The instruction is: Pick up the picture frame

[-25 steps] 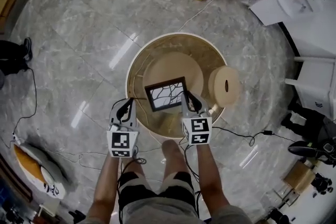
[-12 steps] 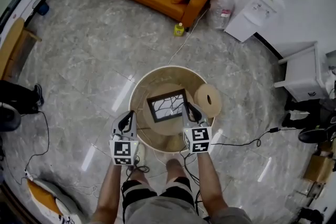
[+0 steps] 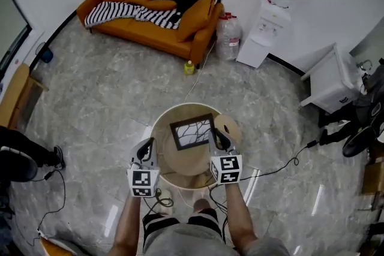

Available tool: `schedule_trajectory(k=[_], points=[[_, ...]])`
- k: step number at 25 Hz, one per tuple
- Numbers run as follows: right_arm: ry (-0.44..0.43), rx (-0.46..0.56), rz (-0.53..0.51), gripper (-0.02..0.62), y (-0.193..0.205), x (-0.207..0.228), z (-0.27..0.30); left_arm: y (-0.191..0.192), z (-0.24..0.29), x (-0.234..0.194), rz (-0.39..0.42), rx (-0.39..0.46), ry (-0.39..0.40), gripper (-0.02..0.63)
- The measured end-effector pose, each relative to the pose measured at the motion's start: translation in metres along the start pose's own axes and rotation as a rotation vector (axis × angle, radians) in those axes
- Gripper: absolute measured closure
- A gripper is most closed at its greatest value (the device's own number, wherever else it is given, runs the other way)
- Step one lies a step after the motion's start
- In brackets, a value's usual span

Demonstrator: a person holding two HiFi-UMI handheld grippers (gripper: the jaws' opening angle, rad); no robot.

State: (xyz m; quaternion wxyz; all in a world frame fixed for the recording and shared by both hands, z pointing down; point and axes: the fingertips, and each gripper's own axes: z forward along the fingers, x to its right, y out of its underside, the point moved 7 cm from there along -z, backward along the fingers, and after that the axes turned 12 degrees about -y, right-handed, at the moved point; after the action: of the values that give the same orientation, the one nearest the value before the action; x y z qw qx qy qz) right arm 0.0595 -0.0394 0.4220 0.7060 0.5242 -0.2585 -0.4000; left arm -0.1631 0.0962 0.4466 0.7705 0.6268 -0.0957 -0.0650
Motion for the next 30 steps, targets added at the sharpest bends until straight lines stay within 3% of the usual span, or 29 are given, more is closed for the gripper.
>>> schedule_trajectory(k=[13, 20, 30], points=[[0.218, 0.149, 0.029, 0.534, -0.024, -0.04, -0.141, -0.054, -0.085, 0.023, 0.065, 0.16, 0.164, 0.589], [0.308, 0.168, 0.054, 0.534, -0.015, -0.08, -0.196, -0.057, -0.128, 0.023, 0.086, 0.189, 0.239, 0.589], [0.382, 0.176, 0.098, 0.534, 0.014, -0.124, -0.248, -0.038, -0.171, 0.024, 0.096, 0.182, 0.287, 0.589]])
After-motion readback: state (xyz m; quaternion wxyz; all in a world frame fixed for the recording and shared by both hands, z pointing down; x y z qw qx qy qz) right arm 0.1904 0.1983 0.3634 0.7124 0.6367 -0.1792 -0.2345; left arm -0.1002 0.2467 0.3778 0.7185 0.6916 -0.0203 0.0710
